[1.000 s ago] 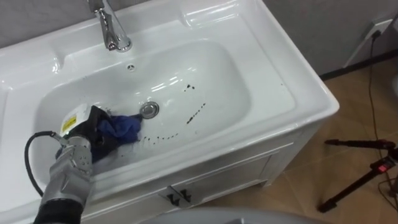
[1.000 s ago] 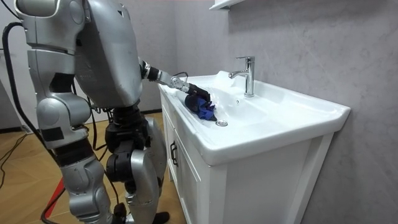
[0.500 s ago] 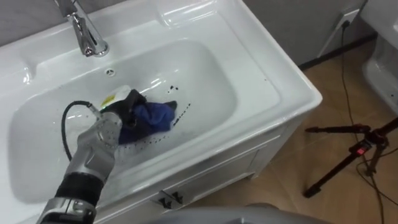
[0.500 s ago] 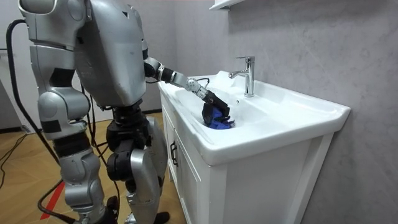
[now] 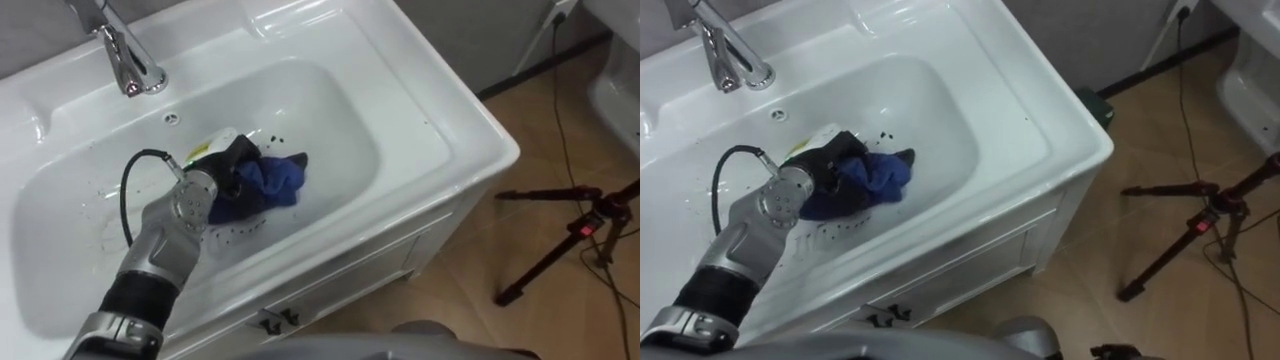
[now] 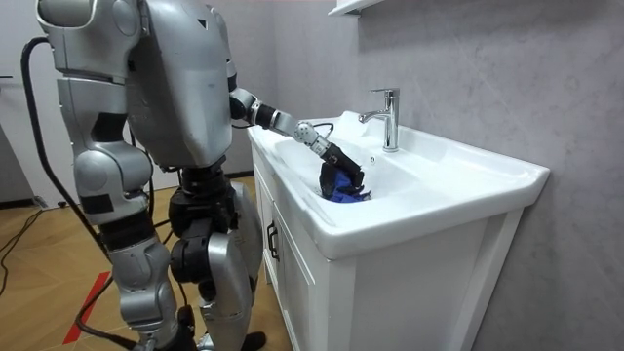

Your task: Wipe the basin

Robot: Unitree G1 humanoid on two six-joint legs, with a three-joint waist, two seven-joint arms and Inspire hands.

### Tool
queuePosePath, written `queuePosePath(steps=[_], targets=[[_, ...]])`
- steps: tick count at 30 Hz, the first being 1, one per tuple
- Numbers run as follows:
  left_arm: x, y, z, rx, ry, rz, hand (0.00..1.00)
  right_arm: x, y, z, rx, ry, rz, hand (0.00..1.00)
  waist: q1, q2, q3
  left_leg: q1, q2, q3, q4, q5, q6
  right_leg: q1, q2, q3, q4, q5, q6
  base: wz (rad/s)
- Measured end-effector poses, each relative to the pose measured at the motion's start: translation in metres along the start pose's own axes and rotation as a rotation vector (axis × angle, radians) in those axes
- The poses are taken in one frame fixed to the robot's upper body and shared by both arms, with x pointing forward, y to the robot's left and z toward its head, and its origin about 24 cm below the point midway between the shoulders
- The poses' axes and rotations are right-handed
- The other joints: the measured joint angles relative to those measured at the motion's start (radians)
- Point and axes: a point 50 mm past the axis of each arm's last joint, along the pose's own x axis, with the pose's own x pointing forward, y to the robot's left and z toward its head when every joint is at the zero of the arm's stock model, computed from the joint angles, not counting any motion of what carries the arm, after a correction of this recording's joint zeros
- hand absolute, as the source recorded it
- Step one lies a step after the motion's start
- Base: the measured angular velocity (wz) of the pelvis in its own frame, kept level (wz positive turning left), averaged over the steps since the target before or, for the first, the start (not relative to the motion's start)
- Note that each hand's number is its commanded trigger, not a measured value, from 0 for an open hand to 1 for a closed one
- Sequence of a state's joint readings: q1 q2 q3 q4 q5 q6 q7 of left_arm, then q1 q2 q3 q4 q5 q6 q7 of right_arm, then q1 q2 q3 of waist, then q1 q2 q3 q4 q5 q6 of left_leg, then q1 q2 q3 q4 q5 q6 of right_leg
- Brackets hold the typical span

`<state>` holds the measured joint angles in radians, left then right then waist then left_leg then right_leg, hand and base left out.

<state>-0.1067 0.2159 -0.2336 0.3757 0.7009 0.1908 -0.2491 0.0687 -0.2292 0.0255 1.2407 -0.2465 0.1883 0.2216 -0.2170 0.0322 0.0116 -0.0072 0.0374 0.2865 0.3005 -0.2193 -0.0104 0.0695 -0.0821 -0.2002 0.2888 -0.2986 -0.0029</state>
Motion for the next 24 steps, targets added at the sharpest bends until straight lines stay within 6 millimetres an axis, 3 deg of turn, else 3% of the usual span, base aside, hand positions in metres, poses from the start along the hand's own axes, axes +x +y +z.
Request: queuePosePath(steps=[11, 16, 24], targets=[[0.001, -0.001, 0.019, 0.027, -0.058, 0.0, 1.0, -0.001, -0.001, 0.01, -0.028, -0.031, 0.004, 0.0, -0.034, -0.001, 0.0001, -0.012, -0.01, 0.0, 0.006, 0.005, 0.008, -0.009, -0.009, -0.007, 0.004, -0.002, 0.01, 0.03], [0.001, 0.001, 0.026, -0.015, -0.092, 0.003, 1.0, 0.0, 0.0, 0.008, -0.024, -0.026, -0.002, 0.0, -0.032, -0.003, 0.0009, -0.019, -0.013, 0.0, 0.007, 0.005, 0.008, -0.018, -0.011, -0.013, 0.007, -0.001, 0.011, 0.0], [0.003, 0.004, 0.041, -0.098, -0.162, 0.003, 1.0, 0.002, 0.006, -0.005, -0.016, 0.017, 0.019, 0.0, -0.032, -0.021, 0.0102, -0.018, -0.013, 0.001, 0.004, 0.005, 0.008, -0.014, -0.009, -0.016, 0.003, -0.001, 0.012, 0.01]])
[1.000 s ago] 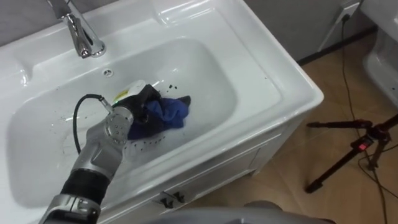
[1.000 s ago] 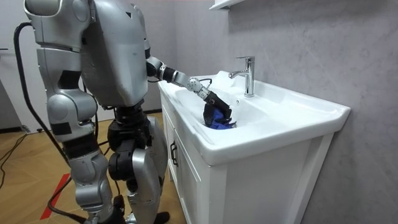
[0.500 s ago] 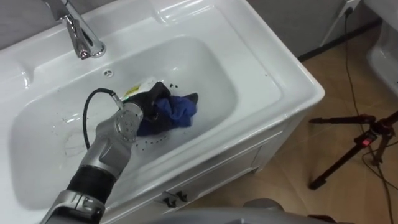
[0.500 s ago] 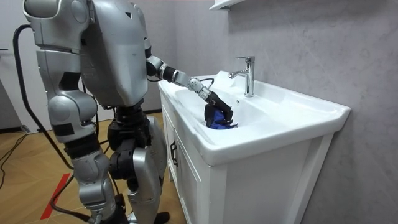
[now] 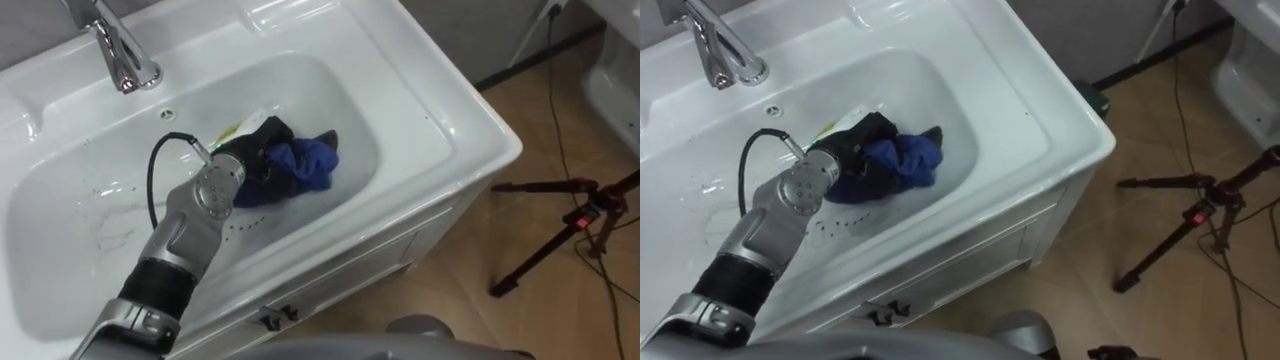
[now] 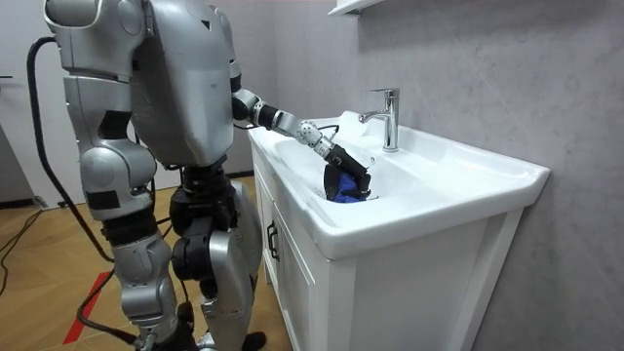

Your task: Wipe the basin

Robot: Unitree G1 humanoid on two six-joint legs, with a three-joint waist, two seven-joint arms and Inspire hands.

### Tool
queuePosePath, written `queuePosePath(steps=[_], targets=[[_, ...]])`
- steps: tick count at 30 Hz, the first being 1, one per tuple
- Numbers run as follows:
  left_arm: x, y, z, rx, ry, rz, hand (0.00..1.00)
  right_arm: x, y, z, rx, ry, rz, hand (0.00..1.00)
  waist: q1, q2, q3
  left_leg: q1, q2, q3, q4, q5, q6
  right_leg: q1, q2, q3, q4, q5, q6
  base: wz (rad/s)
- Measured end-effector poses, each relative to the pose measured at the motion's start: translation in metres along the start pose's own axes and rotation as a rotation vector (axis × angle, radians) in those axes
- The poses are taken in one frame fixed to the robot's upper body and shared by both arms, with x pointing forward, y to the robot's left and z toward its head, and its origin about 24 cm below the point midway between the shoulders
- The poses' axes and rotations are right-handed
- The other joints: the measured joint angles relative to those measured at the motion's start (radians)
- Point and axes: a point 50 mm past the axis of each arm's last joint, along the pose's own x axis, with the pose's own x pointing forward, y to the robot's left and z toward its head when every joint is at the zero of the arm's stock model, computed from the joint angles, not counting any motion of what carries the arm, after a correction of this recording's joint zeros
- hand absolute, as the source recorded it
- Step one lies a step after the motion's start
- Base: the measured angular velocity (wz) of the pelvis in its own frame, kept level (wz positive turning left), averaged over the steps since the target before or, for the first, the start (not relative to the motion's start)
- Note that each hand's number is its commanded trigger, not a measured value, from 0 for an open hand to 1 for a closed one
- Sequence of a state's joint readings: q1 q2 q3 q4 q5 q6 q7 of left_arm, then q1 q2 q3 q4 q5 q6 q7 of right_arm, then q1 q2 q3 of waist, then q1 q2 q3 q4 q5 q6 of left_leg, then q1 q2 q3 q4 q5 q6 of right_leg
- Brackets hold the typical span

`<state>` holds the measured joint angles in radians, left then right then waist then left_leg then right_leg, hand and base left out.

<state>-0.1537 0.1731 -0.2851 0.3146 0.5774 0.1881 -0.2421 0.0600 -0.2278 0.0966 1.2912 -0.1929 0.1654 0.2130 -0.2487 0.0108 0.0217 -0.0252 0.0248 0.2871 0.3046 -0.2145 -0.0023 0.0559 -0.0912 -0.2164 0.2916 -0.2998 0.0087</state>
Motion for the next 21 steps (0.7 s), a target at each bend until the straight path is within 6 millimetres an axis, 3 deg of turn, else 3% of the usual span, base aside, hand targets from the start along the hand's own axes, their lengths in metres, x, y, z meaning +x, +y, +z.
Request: queuePosePath(steps=[13, 21], targets=[[0.001, -0.003, 0.002, -0.094, -0.024, 0.016, 1.0, 0.002, 0.012, 0.0, 0.005, -0.001, 0.044, 0.0, -0.001, -0.004, -0.001, -0.001, 0.012, 0.013, 0.006, 0.0, 0.0, 0.0, 0.002, -0.001, 0.0, 0.001, -0.001, 0.0], [0.004, -0.006, -0.009, -0.096, 0.003, 0.004, 1.0, 0.002, 0.013, -0.009, 0.022, 0.024, 0.051, 0.0, 0.008, -0.002, -0.003, 0.026, 0.014, 0.025, 0.001, 0.0, 0.0, 0.017, 0.01, 0.012, 0.002, 0.003, -0.006, -0.07]])
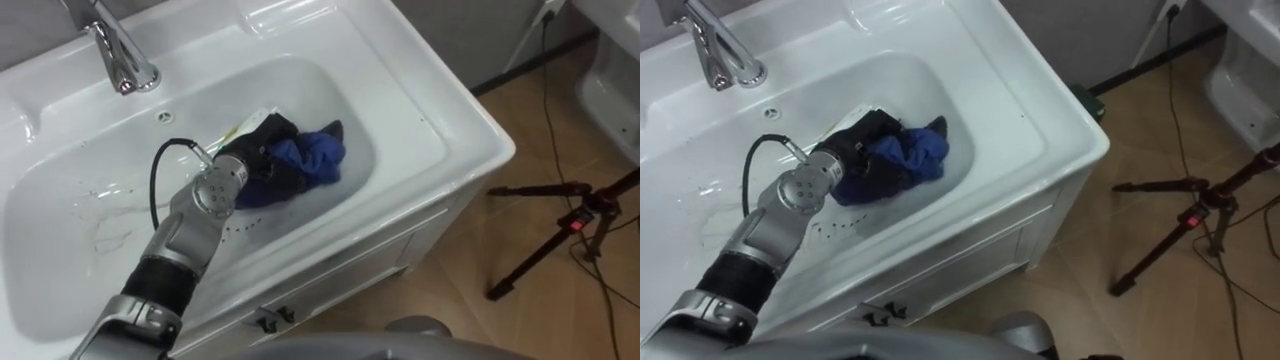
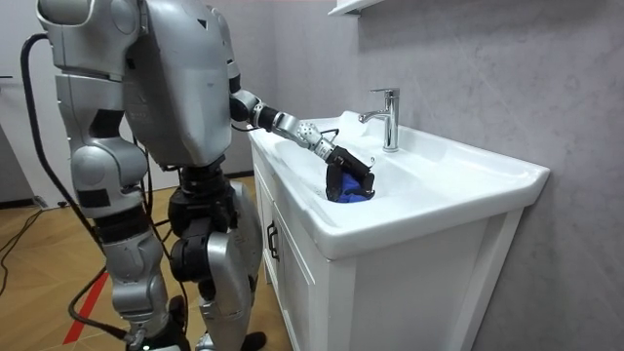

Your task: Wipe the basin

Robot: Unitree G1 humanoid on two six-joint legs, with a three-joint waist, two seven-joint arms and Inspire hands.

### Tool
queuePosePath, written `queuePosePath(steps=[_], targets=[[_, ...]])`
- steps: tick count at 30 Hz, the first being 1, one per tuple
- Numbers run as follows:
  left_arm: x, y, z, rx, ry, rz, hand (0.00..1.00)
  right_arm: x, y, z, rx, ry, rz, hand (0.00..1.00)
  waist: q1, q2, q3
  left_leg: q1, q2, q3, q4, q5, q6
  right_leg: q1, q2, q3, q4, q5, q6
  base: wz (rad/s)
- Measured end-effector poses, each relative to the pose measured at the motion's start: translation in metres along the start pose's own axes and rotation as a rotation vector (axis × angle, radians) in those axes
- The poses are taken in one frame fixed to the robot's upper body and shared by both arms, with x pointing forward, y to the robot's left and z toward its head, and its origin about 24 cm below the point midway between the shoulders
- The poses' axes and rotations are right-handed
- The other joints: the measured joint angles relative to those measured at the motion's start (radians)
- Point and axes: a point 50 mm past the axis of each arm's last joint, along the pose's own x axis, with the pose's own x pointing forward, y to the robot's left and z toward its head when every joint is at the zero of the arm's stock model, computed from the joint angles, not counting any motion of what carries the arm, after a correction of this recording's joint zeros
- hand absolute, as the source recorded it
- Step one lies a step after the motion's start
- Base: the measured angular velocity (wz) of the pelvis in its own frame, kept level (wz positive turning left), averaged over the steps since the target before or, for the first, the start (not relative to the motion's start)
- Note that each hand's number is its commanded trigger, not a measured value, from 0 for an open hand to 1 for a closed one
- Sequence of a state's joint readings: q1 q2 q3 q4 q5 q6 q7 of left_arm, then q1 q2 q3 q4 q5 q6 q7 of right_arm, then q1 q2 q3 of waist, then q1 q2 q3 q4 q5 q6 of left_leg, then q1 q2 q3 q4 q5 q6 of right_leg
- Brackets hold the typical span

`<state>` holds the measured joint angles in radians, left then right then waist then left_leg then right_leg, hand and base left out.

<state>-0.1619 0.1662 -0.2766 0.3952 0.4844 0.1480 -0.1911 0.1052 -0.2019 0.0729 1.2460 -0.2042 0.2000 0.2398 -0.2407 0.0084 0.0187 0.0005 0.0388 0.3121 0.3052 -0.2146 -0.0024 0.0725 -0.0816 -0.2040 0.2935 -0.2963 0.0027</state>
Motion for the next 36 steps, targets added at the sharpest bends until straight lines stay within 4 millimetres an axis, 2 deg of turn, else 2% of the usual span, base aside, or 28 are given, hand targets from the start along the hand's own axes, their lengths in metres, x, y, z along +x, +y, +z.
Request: queuePosePath(steps=[6, 12, 15, 19, 24, 26, 27, 30, 32, 35, 36], targets=[[0.002, -0.005, -0.011, -0.022, 0.037, -0.006, 1.0, -0.001, -0.001, -0.002, 0.02, 0.01, -0.005, 0.0, 0.01, -0.001, -0.0012, 0.016, 0.001, 0.009, -0.005, 0.0, 0.0, 0.008, 0.003, 0.012, 0.0, 0.0, -0.001, -0.06], [0.002, -0.007, -0.019, -0.031, 0.052, -0.018, 1.0, -0.001, -0.003, 0.002, 0.029, 0.005, -0.01, 0.0, 0.036, -0.007, -0.0062, 0.022, 0.002, 0.013, -0.004, 0.0, 0.0, 0.01, 0.004, 0.017, 0.0, 0.001, -0.002, -0.01], [0.001, -0.009, -0.026, -0.045, 0.063, -0.025, 1.0, -0.002, -0.006, 0.001, -0.001, 0.013, -0.025, 0.0, 0.061, -0.011, -0.0122, 0.029, 0.003, 0.016, -0.004, 0.0, 0.0, 0.014, 0.007, 0.029, 0.0, 0.001, -0.003, -0.09], [-0.005, -0.008, -0.046, -0.095, 0.125, -0.01, 1.0, -0.003, -0.01, 0.001, 0.022, 0.011, -0.037, 0.0, 0.066, -0.007, -0.0185, 0.037, 0.003, 0.017, -0.011, 0.0, 0.0, 0.017, 0.01, 0.031, 0.0, 0.002, -0.003, -0.04], [-0.02, 0.005, -0.085, -0.098, 0.235, 0.048, 1.0, -0.004, -0.018, -0.002, 0.002, 0.029, -0.069, 0.0, 0.083, 0.01, -0.0225, 0.048, 0.003, 0.013, -0.037, 0.002, -0.004, 0.016, 0.015, 0.03, -0.003, 0.003, -0.007, -0.04], [-0.036, 0.015, -0.108, -0.021, 0.314, 0.089, 1.0, -0.006, -0.023, -0.001, 0.0, 0.029, -0.085, 0.0, 0.085, 0.016, -0.0241, 0.045, 0.004, 0.012, -0.036, 0.002, -0.004, 0.015, 0.015, 0.027, -0.004, 0.003, -0.008, 0.04], [-0.04, 0.018, -0.114, 0.002, 0.334, 0.095, 1.0, -0.006, -0.025, -0.001, -0.002, 0.026, -0.09, 0.0, 0.087, 0.019, -0.025, 0.045, 0.004, 0.012, -0.036, 0.002, -0.004, 0.015, 0.015, 0.027, -0.004, 0.003, -0.008, 0.0], [-0.061, 0.03, -0.139, 0.094, 0.439, 0.122, 1.0, -0.01, -0.036, 0.001, 0.001, 0.016, -0.118, 0.0, 0.111, 0.035, -0.0298, 0.048, 0.004, 0.014, -0.038, 0.002, -0.004, 0.015, 0.015, 0.03, -0.004, 0.003, -0.008, -0.04], [-0.068, 0.031, -0.147, 0.114, 0.478, 0.124, 1.0, -0.012, -0.042, 0.003, -0.002, 0.006, -0.134, 0.0, 0.113, 0.048, -0.0337, 0.047, 0.003, 0.011, -0.037, 0.002, -0.004, 0.017, 0.014, 0.025, -0.006, 0.003, -0.008, 0.06], [-0.073, 0.026, -0.153, 0.166, 0.512, 0.105, 1.0, -0.017, -0.055, 0.007, -0.007, -0.018, -0.154, 0.0, 0.11, 0.077, -0.0349, 0.048, 0.002, 0.011, -0.037, 0.002, -0.004, 0.017, 0.013, 0.024, -0.006, 0.003, -0.008, 0.01], [-0.074, 0.026, -0.153, 0.176, 0.519, 0.102, 1.0, -0.017, -0.056, 0.007, 0.0, -0.022, -0.158, 0.0, 0.11, 0.081, -0.0353, 0.048, 0.002, 0.011, -0.037, 0.003, -0.005, 0.018, 0.013, 0.024, -0.005, 0.003, -0.008, -0.03]])
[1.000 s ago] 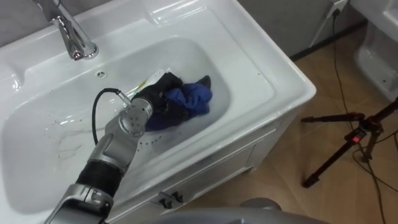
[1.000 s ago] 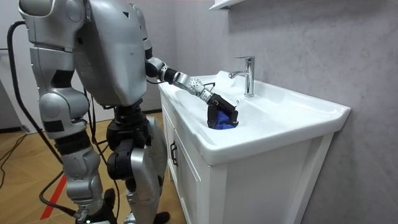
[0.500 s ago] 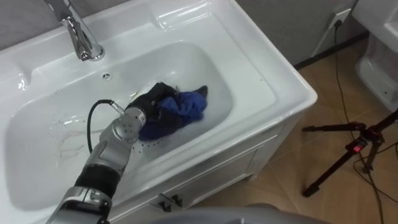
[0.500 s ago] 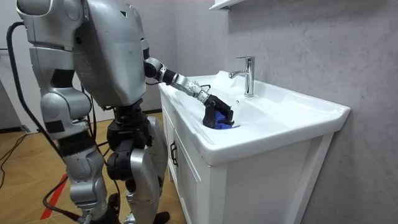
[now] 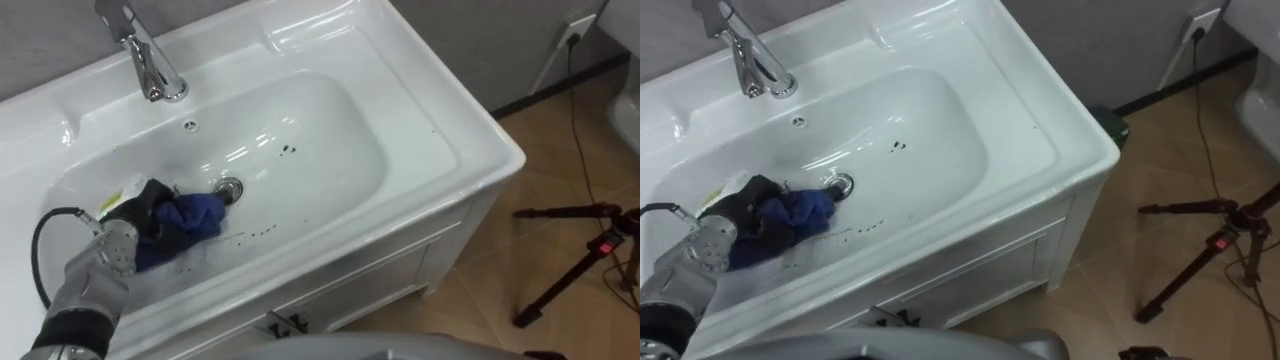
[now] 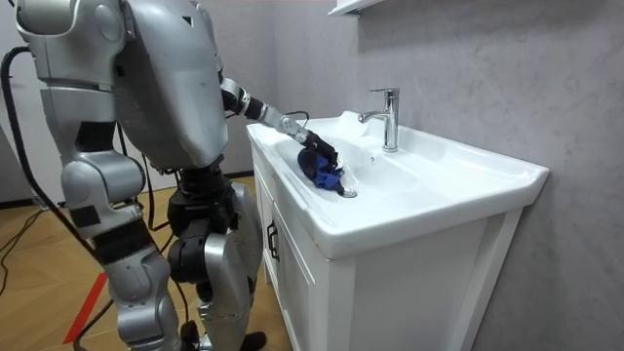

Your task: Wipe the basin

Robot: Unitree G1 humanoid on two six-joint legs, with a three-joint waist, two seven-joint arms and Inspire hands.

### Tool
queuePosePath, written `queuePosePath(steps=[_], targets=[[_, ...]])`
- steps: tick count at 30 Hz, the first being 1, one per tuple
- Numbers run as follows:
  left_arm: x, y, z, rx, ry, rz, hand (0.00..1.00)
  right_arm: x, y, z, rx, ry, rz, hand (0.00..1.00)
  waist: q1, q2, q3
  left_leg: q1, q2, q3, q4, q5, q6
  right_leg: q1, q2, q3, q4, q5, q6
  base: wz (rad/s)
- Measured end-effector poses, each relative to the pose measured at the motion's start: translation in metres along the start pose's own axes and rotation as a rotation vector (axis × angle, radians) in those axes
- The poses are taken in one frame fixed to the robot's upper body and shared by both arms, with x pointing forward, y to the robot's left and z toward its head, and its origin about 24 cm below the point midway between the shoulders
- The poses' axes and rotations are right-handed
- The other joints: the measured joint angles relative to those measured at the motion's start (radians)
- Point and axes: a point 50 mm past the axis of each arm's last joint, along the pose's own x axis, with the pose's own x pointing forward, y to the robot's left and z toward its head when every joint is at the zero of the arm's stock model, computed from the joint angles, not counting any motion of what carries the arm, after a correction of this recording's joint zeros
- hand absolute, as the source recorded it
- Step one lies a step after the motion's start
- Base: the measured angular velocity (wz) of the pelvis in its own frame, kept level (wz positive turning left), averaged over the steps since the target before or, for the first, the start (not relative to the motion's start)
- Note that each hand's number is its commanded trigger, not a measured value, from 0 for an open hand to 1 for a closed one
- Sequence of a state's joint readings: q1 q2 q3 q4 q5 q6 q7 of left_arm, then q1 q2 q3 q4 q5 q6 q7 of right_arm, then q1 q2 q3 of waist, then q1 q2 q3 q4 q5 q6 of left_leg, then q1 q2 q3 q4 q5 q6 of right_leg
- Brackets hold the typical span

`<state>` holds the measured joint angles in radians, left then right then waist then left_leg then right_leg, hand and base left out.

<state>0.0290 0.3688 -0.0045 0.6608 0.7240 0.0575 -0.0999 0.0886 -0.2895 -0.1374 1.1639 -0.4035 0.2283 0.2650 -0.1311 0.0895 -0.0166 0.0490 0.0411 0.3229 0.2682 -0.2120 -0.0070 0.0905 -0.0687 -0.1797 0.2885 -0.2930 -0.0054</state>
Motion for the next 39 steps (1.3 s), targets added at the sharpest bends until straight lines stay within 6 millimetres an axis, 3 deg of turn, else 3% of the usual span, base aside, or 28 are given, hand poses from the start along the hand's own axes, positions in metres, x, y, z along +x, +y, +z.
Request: queuePosePath(steps=[3, 19, 29, 32, 39], targets=[[-0.002, -0.003, -0.004, 0.076, 0.018, -0.007, 1.0, -0.002, -0.009, -0.001, 0.004, -0.015, -0.022, 0.0, -0.001, 0.016, 0.0008, 0.005, 0.001, -0.004, -0.002, 0.002, -0.003, 0.0, -0.001, 0.002, 0.002, -0.001, -0.002, -0.08], [-0.006, -0.001, -0.006, 0.143, 0.049, -0.037, 1.0, -0.003, -0.013, 0.003, 0.008, -0.056, -0.037, 0.0, 0.017, 0.033, -0.0006, -0.001, 0.003, -0.02, 0.0, 0.002, -0.003, -0.001, -0.001, -0.019, 0.002, -0.004, -0.007, -0.01], [-0.009, 0.003, 0.007, 0.141, 0.037, -0.056, 1.0, -0.002, -0.01, 0.003, 0.078, -0.072, -0.029, 0.0, 0.021, 0.008, 0.0061, 0.001, -0.002, -0.056, 0.003, 0.002, -0.004, 0.028, -0.016, -0.098, -0.018, -0.006, -0.004, 0.09], [-0.011, 0.009, 0.016, 0.148, 0.013, -0.049, 1.0, -0.002, -0.01, 0.008, 0.093, -0.086, -0.023, 0.0, 0.027, -0.006, 0.0142, -0.008, -0.003, -0.058, 0.0, 0.003, -0.004, 0.02, -0.018, -0.102, -0.018, -0.007, -0.002, 0.13], [-0.016, 0.016, 0.035, 0.132, -0.057, -0.082, 1.0, -0.001, -0.005, 0.016, 0.064, -0.101, -0.031, 0.0, 0.03, -0.031, 0.0154, -0.026, -0.01, -0.064, -0.001, 0.003, -0.005, 0.009, -0.02, -0.121, -0.016, -0.008, 0.001, 0.08]])
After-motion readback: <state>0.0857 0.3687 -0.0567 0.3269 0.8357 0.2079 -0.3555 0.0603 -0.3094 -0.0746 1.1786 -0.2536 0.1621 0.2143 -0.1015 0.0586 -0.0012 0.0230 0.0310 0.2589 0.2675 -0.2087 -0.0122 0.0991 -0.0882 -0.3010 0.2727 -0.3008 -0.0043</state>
